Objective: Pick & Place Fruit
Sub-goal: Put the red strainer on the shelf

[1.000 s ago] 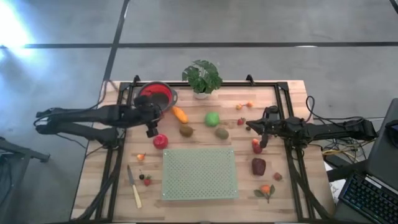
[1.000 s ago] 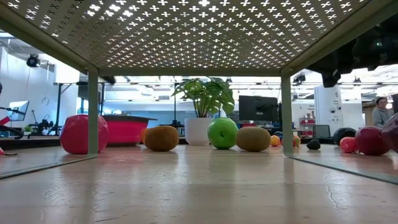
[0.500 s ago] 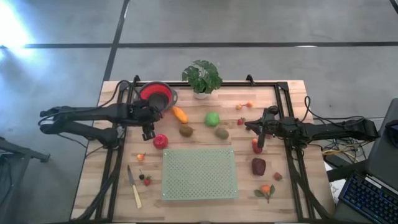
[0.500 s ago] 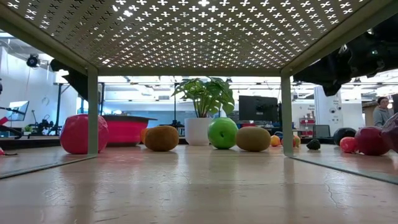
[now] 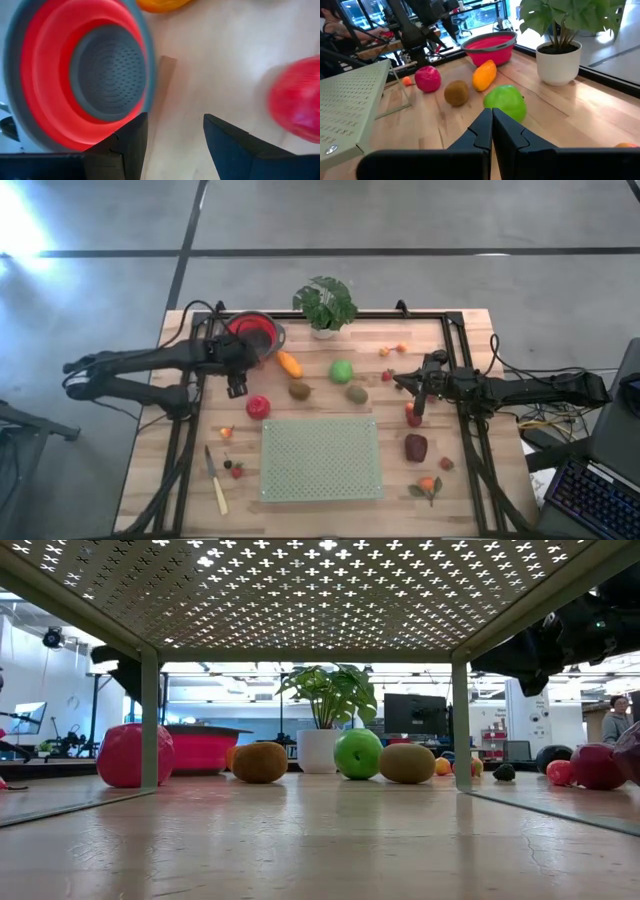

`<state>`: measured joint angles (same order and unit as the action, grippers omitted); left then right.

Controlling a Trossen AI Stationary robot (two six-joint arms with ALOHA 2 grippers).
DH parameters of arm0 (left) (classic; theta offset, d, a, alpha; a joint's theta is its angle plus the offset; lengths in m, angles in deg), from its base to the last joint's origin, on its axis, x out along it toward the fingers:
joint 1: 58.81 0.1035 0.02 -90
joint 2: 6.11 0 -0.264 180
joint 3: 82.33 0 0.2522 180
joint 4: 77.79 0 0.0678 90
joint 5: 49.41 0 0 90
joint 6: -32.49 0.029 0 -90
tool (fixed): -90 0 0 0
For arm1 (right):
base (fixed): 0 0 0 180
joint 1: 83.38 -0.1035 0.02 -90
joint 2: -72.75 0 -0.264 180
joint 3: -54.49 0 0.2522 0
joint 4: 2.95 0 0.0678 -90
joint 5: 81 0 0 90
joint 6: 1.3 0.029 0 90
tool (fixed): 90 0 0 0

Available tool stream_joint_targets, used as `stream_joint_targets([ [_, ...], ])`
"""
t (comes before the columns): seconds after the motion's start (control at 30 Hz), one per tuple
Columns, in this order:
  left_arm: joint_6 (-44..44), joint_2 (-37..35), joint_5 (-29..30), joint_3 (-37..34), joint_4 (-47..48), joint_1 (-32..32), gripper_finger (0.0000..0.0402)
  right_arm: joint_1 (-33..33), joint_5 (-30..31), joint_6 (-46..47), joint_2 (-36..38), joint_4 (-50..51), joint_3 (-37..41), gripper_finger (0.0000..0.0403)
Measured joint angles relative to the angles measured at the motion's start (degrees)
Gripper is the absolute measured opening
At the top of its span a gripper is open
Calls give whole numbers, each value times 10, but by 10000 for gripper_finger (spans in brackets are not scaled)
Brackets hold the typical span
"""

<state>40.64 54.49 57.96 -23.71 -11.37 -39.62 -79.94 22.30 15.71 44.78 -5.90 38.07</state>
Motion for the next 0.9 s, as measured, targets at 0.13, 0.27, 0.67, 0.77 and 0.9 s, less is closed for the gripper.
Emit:
stream_joint_targets([
  [0.13, 45, 30, -25, 0, -18, 54, 197, 0, -3, 0, 0, 0, 0, 8],
  [0.27, 87, 68, -39, 1, -27, 97, 197, 0, -4, -1, 0, 0, 0, 8],
  [0.67, 159, 153, -44, 3, -77, 140, 160, 0, -3, -9, 0, 3, 0, 8],
  [0.77, 168, 156, -44, 3, -77, 140, 106, 0, -3, -15, 0, 3, 0, 8],
  [0.9, 180, 141, -41, 4, -81, 139, 22, 0, -3, -16, 0, 4, 0, 8],
])
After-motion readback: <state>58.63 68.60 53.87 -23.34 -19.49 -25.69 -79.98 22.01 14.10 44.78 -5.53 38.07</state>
